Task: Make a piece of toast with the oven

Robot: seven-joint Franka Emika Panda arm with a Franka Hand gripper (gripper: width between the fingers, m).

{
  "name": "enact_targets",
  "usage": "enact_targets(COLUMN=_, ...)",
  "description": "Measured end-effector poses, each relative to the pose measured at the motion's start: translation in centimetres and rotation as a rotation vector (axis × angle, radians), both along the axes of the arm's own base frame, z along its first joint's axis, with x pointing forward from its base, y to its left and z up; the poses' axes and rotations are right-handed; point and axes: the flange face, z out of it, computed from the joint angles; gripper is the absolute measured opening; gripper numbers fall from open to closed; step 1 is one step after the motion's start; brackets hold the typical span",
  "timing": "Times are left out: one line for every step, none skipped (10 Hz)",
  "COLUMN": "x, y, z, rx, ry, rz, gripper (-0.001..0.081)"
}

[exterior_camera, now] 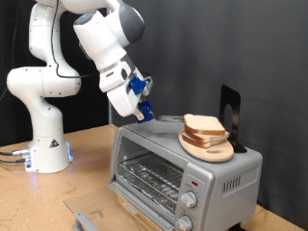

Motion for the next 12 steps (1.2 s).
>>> enact_targets(x=0.1, y=-0.1, z=0.1, rx=0.0, ry=-0.002, rz=-0.003, gripper=0.0363)
enact_targets(x=0.1, y=-0.2, z=0.2, rx=0.001, ry=-0.004, rz=-0.006, gripper=0.0363)
enact_targets(x=0.2, y=-0.3, z=0.2, rx=0.0, ry=-0.007, rz=-0.009, gripper=0.0363)
enact_targets(x=0.3, y=-0.4, z=0.3, rx=-0.001, ry=-0.01, rz=-0.012, gripper=0.0363)
enact_targets(x=0.4, y=-0.5, z=0.3, rx=-0.007, ry=-0.017, rz=-0.017, gripper=0.0363)
enact_targets(x=0.5, y=-0.5, z=0.3, rx=-0.015, ry=-0.022, rz=-0.021, gripper=0.0363)
enact_targets(x=0.6, y=-0.3, z=0.2, rx=-0.024, ry=-0.021, rz=-0.02, gripper=0.0363)
enact_targets(x=0.6, y=0.1, z=0.0, rx=-0.033, ry=-0.018, rz=-0.017, gripper=0.0363)
enact_targets(x=0.6, y=0.5, z=-0.2, rx=-0.047, ry=-0.019, rz=-0.012, gripper=0.0363)
enact_targets(x=0.6, y=0.9, z=-0.4, rx=-0.058, ry=-0.023, rz=-0.009, gripper=0.0363)
enact_targets(x=0.6, y=1.3, z=-0.6, rx=-0.065, ry=-0.025, rz=-0.006, gripper=0.0363)
enact_targets(x=0.6, y=1.5, z=-0.6, rx=-0.071, ry=-0.03, rz=-0.005, gripper=0.0363)
